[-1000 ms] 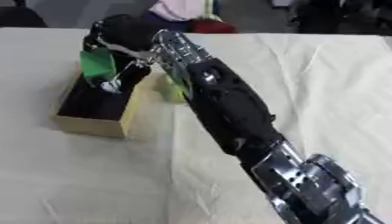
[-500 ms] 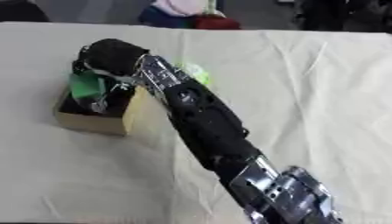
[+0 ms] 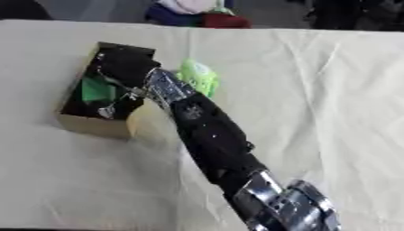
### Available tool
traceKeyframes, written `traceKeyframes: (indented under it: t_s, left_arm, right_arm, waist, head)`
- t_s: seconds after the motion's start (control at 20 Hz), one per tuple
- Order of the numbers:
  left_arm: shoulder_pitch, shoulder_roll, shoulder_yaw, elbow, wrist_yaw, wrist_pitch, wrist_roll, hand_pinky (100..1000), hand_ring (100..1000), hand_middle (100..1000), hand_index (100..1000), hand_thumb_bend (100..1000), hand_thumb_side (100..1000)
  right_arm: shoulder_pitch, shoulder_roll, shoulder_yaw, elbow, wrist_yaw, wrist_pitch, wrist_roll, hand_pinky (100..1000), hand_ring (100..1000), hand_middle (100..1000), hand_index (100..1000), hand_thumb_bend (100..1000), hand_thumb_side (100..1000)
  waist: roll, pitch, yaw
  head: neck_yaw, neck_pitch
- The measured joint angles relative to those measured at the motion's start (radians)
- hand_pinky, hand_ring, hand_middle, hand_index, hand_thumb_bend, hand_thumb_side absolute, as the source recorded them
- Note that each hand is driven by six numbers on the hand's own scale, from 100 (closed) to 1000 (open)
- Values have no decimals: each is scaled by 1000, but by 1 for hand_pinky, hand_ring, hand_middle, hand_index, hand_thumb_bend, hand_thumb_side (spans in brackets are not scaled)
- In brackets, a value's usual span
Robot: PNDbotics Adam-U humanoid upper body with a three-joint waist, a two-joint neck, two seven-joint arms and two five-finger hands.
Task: Pick up objects on the table and place them in the box.
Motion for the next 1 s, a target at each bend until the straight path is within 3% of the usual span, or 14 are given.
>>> traceKeyframes:
  t_s: [0.15, 0.6, 1.0]
  left_arm:
    - [0, -3, 0, 0, 0, 1, -2, 735, 633, 715, 854, 100, 789]
    - [0, -3, 0, 0, 0, 2, -6, 735, 632, 716, 851, 100, 788]
    - [0, -3, 0, 0, -1, 3, -11, 736, 632, 716, 850, 100, 787]
  right_arm:
    - [2, 4, 0, -6, 0, -1, 3, 761, 761, 609, 763, 106, 571]
    - [2, 8, -1, -60, 17, 18, 53, 814, 837, 744, 860, 278, 589]
    - [11, 8, -1, -91, 45, 45, 80, 814, 834, 724, 847, 261, 567]
  waist:
    - [1, 0, 0]
    - [1, 0, -2]
    - [1, 0, -7]
  head:
    - [0, 0]
    - [0, 0]
    - [0, 0]
